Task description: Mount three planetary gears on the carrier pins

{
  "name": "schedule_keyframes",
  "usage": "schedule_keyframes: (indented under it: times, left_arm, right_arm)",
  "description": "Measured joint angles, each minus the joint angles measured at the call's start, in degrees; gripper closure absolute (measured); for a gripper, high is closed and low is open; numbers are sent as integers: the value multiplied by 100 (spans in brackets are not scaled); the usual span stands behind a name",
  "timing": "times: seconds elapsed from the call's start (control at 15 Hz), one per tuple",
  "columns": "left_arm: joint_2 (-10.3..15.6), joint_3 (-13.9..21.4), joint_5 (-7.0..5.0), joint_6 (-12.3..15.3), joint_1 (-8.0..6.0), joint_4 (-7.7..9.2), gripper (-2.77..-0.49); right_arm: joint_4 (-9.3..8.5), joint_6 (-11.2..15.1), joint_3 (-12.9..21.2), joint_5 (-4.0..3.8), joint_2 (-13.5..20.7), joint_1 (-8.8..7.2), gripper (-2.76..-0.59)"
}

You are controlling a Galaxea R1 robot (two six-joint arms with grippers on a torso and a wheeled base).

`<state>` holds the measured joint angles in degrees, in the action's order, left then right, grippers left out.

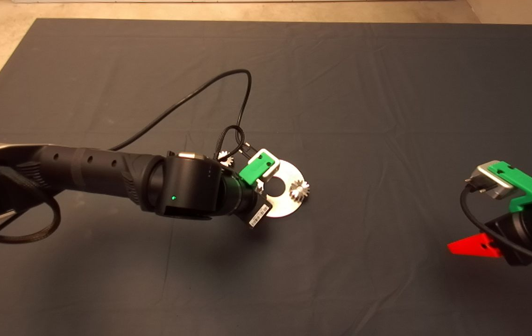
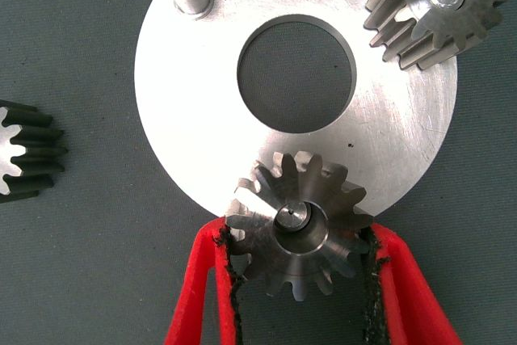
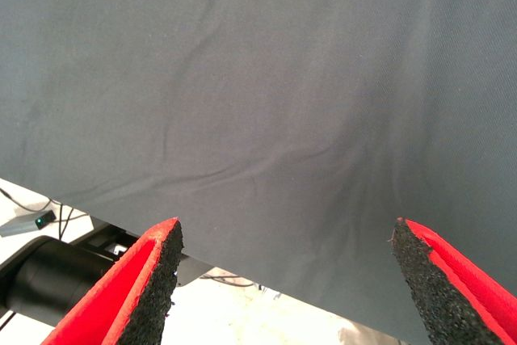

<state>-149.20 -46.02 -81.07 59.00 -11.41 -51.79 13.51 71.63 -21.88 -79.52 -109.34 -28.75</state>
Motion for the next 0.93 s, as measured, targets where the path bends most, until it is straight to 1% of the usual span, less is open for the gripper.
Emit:
schedule_keyframes:
  times: [0.13,0.2,0.27,0.33,0.4,0.47,0.53,0.87,0.93]
  left_arm:
    - [0,-1,0,0,-2,0,-60]
    - [0,0,0,0,-1,0,-62]
    - [0,0,1,1,-2,0,-69]
    - [0,0,1,1,-2,0,-69]
    - [0,0,4,1,-1,0,-71]
    - [0,0,4,1,-2,0,-79]
    - [0,0,9,0,-1,0,-79]
    - [0,0,9,0,-2,0,-79]
    - [0,0,10,0,-2,0,-87]
  right_arm:
    - [0,0,0,0,-1,0,-191]
    - [0,0,0,0,0,0,-191]
    - [-4,0,0,0,-1,-2,-191]
    - [-11,0,0,0,-1,-17,-191]
    - [-32,0,0,-2,-1,-66,-191]
    - [-48,0,0,0,0,-112,-192]
    - [-52,0,0,0,0,-129,-191]
    - [-72,0,0,0,0,-132,-191]
    - [-73,0,0,0,-1,-131,-191]
